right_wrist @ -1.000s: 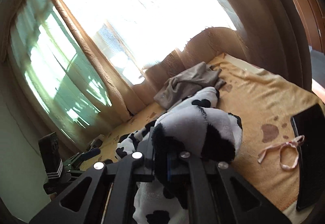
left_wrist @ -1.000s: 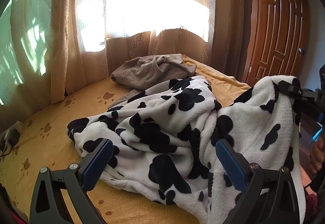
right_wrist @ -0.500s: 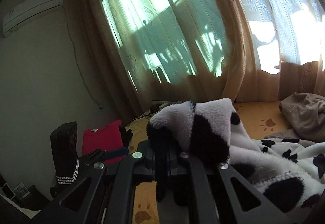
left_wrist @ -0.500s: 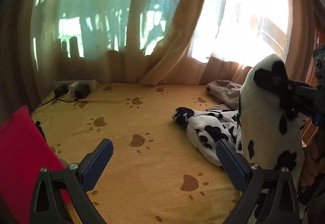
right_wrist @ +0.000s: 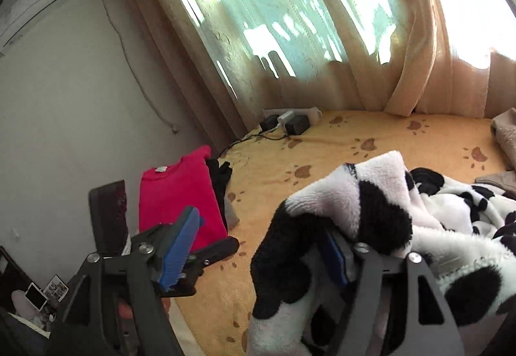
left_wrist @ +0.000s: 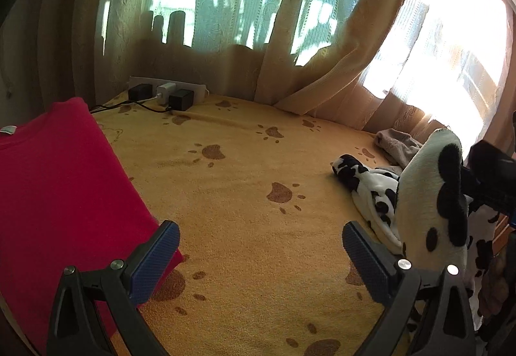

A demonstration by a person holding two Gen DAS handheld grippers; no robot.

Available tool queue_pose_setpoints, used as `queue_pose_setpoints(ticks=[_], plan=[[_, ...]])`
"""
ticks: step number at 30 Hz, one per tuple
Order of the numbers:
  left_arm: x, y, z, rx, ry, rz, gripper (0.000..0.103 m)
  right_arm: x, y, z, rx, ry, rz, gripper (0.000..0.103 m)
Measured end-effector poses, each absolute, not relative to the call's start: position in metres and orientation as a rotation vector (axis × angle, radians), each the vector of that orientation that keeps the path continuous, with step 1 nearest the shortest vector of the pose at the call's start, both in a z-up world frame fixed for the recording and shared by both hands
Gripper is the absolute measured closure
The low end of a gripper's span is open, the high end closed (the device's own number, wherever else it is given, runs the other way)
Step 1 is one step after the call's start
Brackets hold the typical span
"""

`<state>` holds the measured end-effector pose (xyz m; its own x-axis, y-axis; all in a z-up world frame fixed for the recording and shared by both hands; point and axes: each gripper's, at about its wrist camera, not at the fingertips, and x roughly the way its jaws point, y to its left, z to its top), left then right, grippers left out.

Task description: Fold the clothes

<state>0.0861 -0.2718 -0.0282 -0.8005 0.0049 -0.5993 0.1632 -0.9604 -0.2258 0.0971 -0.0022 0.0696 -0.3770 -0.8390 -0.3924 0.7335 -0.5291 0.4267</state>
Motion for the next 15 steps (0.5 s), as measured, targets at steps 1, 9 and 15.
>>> queue_pose_setpoints(ticks=[1,9,15], plan=[[0.085,-0.268,-0.028,0.962,0.412,-2.890,0.000,0.100,0.005,0.075,0.683,-0.240,-2.013,0.019],[0.089,-0.229,-0.006,0.950,0.335,-3.022,0.000,0.103,0.028,0.078,0.711,-0.372,-1.919,0.017],[0.089,-0.189,0.002,0.944,0.126,-3.053,0.000,0.093,0.044,0.069,0.751,-0.498,-1.883,0.017]])
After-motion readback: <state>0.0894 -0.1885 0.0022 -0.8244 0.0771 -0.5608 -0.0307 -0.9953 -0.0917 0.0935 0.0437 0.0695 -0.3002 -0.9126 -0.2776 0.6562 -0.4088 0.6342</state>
